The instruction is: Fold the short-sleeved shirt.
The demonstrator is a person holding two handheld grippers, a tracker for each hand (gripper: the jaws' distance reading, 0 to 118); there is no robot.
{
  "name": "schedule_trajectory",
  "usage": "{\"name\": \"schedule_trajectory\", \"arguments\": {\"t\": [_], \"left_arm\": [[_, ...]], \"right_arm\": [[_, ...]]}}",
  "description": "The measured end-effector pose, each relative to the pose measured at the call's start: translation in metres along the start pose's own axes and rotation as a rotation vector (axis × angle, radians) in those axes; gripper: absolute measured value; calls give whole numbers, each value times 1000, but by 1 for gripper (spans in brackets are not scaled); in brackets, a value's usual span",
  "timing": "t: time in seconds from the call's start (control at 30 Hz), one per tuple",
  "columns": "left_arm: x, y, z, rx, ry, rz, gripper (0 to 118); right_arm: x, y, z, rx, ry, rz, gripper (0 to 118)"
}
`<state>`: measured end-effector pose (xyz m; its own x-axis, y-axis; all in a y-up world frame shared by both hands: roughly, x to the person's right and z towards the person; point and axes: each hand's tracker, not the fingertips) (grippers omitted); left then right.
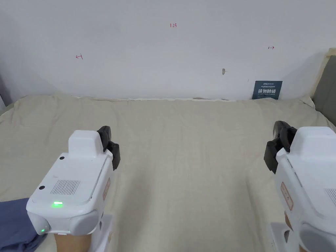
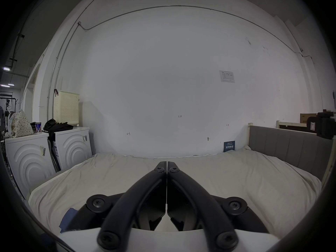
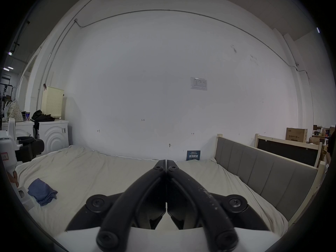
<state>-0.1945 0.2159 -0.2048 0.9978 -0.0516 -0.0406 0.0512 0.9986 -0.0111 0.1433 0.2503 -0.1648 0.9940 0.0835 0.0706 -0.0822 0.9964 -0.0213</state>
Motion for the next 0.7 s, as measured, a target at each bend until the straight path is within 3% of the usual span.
{"name": "schedule_trajectory", "arguments": {"t": [0.4, 0.57, 0.63, 0.7], "left_arm": [[2, 0, 0, 2, -1, -9, 1], [3, -2, -1, 7, 6, -3, 9], [1, -2, -2, 4, -3, 16, 27], [0, -3, -4, -8, -16, 28, 72]], "right_arm": [[-1, 1, 1, 2, -2, -2, 2], [-1, 1, 0, -6, -3, 3, 11], [-1, 1, 0, -7, -3, 2, 19], [-1, 1, 0, -10, 1, -1, 51]]}}
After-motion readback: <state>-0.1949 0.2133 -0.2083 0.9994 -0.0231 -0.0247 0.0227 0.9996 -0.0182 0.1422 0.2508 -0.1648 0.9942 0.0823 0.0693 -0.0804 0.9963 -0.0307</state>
